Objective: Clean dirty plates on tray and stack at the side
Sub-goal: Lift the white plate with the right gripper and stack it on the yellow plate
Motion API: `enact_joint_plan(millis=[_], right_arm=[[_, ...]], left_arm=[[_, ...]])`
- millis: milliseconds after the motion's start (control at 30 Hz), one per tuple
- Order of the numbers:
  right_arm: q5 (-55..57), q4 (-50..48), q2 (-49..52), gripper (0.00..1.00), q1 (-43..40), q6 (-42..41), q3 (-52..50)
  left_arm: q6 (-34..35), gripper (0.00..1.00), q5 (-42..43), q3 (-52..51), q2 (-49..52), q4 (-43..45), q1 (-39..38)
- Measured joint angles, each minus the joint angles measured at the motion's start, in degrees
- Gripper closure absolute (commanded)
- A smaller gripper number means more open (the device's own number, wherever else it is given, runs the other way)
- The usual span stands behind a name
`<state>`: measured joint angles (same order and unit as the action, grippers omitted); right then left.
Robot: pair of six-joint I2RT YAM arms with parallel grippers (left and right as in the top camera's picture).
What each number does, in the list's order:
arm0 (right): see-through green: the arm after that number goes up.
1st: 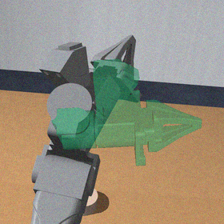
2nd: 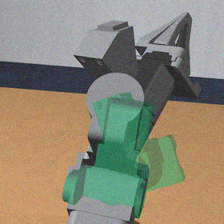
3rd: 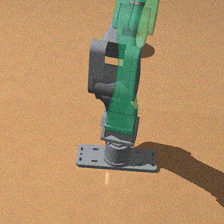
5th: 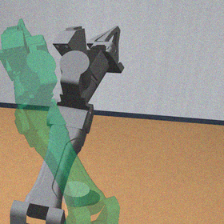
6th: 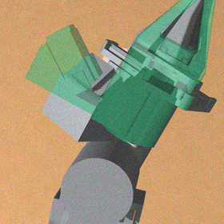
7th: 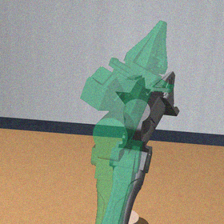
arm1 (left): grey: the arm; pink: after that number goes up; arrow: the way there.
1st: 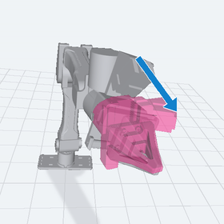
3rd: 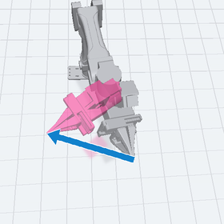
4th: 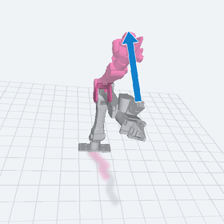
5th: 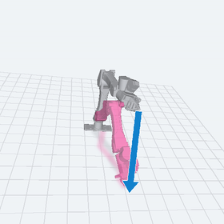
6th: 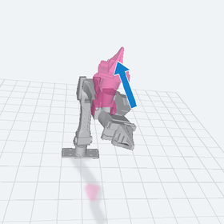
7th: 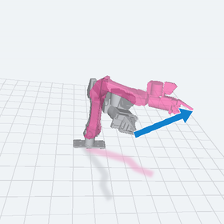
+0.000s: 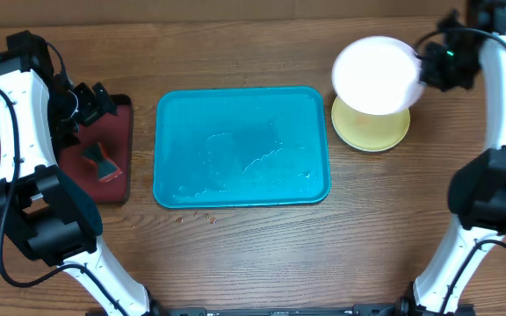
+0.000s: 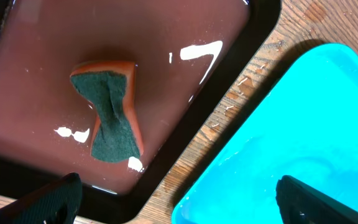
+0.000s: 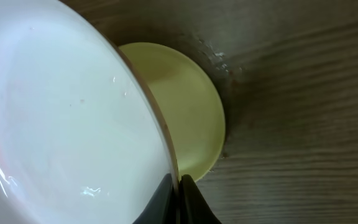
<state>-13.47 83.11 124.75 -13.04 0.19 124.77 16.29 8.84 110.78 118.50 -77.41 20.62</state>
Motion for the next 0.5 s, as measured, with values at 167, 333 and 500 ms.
enact_joint_plan(millis=[167,333,500], right_arm=[[-2.97,-4.76,0.0,0.96,-3.17,-0.2,-7.69],[-4.07,-9.6,0.0,0.96,-3.1,-0.26,-14.51],[-4.55,-12.22,0.0,0.74,-2.95,-0.72,-17.92]], left_arm=[[-0.02,0.0,0.0,0.0,0.0,0.02,0.0],[0.0,0.0,0.0,0.0,0.0,0.0,0.0],[-0.02,0.0,0.0,0.0,0.0,0.0,0.0]])
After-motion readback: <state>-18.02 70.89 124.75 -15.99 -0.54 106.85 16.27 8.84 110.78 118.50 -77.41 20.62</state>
